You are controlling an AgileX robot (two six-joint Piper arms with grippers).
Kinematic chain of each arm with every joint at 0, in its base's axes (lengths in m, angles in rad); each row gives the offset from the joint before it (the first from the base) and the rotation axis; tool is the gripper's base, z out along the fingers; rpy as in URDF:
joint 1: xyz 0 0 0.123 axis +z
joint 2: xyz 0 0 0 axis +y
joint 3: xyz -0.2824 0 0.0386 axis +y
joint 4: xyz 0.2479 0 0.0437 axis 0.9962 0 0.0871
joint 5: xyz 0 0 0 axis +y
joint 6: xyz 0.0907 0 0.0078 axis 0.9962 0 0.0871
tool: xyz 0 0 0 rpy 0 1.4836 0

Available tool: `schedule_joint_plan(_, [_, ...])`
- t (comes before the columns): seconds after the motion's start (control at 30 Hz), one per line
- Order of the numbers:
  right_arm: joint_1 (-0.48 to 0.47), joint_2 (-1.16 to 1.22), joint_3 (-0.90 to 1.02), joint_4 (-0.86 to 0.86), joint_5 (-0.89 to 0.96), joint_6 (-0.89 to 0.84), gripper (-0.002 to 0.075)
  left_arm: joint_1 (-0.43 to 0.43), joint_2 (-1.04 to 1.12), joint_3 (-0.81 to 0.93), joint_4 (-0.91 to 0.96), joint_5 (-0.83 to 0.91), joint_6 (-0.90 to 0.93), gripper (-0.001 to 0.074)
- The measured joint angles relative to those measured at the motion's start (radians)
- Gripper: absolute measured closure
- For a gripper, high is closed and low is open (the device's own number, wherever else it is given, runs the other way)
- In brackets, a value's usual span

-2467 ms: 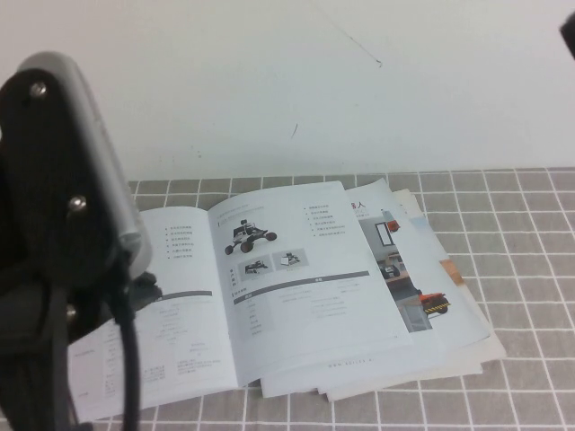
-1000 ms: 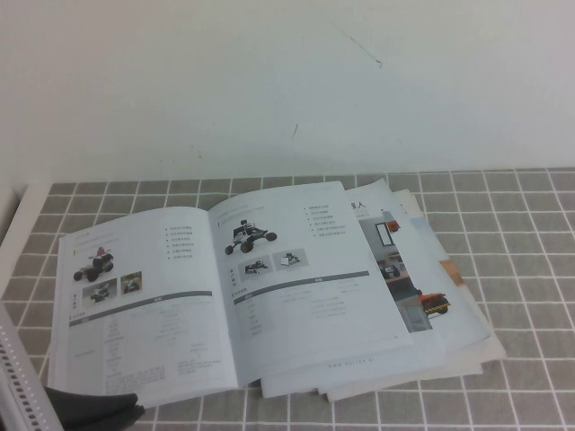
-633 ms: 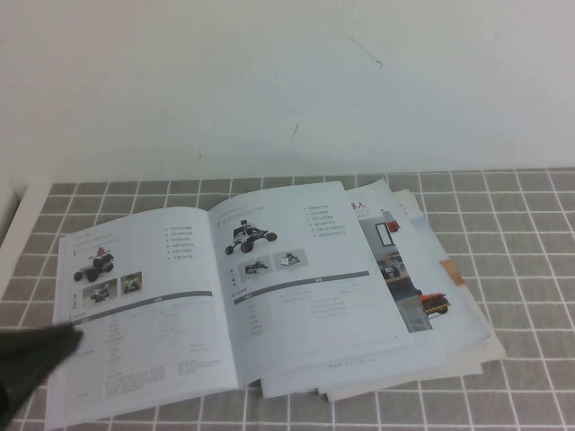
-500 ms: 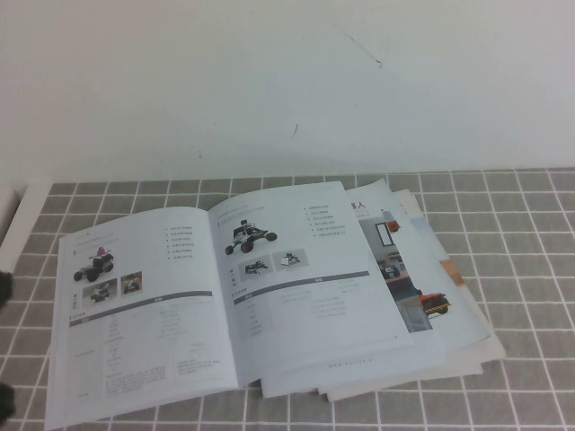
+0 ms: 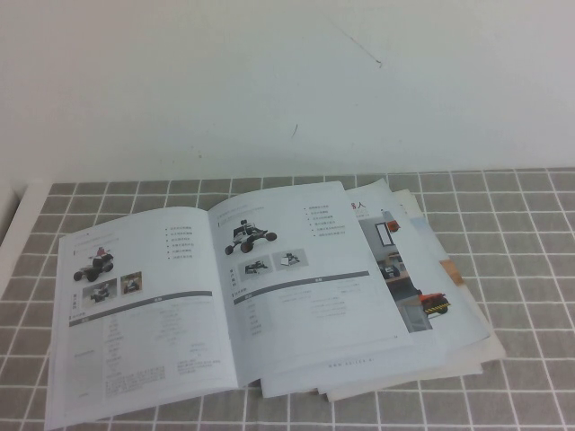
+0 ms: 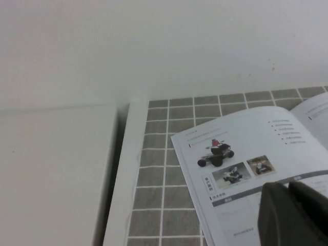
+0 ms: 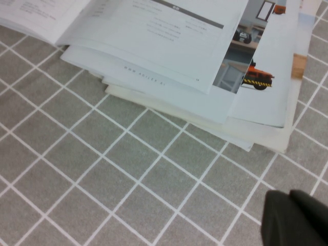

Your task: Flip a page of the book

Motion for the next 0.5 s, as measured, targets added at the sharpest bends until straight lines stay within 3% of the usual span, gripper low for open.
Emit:
schedule_joint_plan(0.23, [0.0,0.0,0.0,0.0,0.0,0.0,0.0729,-0.002,-0.239,0.297,-0.049,-0.21,0.0,0.0738])
schedule_joint_plan(0.5, [0.0,0.0,0.0,-0.001,0.002,0.0,0.0729,-0.016,-0.26,0.334,-0.011,-0.043,0.0,0.0738])
